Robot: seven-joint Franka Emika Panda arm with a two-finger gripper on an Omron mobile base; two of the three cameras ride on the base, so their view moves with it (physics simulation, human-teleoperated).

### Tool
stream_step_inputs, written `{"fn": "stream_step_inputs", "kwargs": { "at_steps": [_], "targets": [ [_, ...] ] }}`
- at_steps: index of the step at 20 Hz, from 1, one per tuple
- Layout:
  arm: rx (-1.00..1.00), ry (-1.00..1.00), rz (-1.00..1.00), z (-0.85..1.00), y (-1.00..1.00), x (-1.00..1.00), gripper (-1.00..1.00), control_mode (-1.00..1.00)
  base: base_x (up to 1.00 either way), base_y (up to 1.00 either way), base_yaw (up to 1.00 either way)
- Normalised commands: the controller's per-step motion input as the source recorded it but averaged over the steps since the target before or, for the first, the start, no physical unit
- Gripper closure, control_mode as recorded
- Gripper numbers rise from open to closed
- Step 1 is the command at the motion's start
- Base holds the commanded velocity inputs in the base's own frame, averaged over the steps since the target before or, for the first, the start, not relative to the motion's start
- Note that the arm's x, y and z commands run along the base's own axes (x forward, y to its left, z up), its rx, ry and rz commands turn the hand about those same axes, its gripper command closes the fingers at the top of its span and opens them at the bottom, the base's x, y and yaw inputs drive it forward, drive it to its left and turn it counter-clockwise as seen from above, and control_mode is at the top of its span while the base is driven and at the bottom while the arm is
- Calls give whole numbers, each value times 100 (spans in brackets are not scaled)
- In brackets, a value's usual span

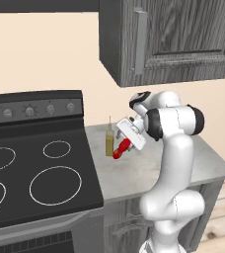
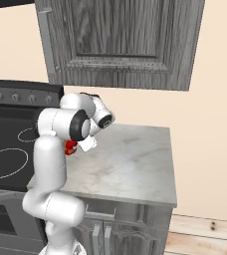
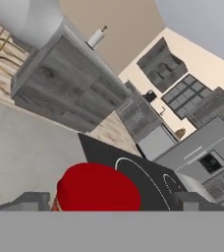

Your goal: Take 2 condiments from the cabinet and move them on the counter near the stove.Make sure the condiments are lined up with each other, next to each other.

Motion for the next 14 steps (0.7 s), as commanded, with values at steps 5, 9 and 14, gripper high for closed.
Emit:
{"fn": "stream_step_inputs", "kwargs": {
  "at_steps": [5, 9, 14],
  "targets": [
    [8, -9, 0, 0, 0, 9, -100, -100, 0, 0, 0],
    [9, -6, 0, 0, 0, 8, -100, -100, 0, 0, 0],
    [9, -7, 0, 1, 0, 5, -100, -100, 0, 0, 0]
  ]
}}
